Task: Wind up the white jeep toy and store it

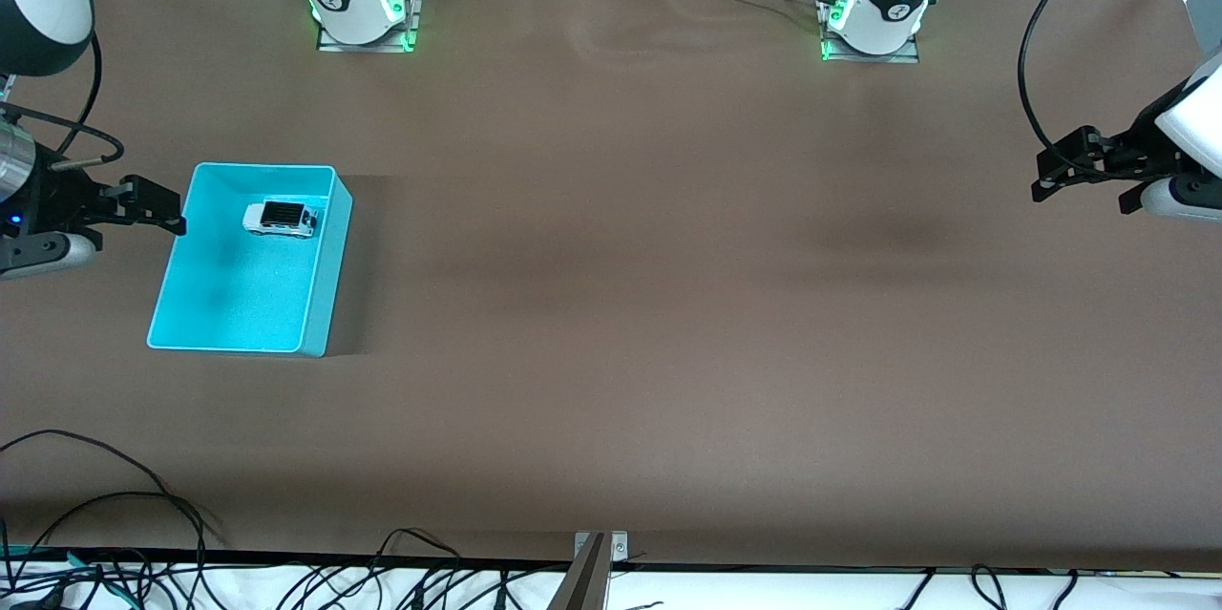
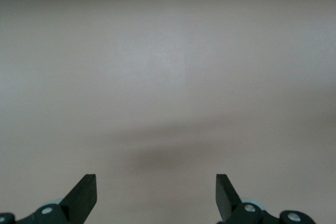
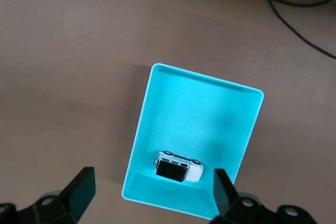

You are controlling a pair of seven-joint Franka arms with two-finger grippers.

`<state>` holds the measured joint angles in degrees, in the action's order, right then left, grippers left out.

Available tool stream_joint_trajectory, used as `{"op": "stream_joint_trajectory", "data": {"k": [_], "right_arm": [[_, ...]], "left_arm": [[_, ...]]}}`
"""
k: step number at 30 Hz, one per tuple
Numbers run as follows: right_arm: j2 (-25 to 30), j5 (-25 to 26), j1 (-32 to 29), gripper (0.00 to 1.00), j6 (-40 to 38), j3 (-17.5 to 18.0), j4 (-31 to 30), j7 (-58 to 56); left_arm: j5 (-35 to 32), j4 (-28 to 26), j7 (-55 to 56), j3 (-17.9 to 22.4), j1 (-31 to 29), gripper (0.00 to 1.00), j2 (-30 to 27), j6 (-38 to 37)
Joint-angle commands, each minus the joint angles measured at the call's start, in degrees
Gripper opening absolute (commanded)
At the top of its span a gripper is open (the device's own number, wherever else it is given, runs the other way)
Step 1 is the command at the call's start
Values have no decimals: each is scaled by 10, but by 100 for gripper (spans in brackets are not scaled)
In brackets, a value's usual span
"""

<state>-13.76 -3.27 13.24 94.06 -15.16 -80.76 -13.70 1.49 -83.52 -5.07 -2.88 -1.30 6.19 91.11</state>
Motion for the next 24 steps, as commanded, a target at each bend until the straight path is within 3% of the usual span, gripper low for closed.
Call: {"op": "stream_joint_trajectory", "data": {"k": [1,4,11,13,16,24], "right_arm": [[10,11,0,100,-4,2,5,48],[17,12,-28,100,-5,36,2,86],[65,62,-162,100,-2,199,-45,125],[82,63,-182,100,0,226,-66,160],[101,65,-201,100,-1,250,-86,180],[110,60,-208,100,-1,250,-95,177]], "left_arm": [[3,6,1,-8,-2,100,-7,-7],[-12,0,1,-12,1,100,-15,-7],[-24,-15,1,-21,-5,100,-31,-6],[-24,-29,1,-22,-5,100,-42,-5],[-24,-52,1,-23,-4,100,-57,8],[-20,-120,1,-23,-5,100,-100,49]]}}
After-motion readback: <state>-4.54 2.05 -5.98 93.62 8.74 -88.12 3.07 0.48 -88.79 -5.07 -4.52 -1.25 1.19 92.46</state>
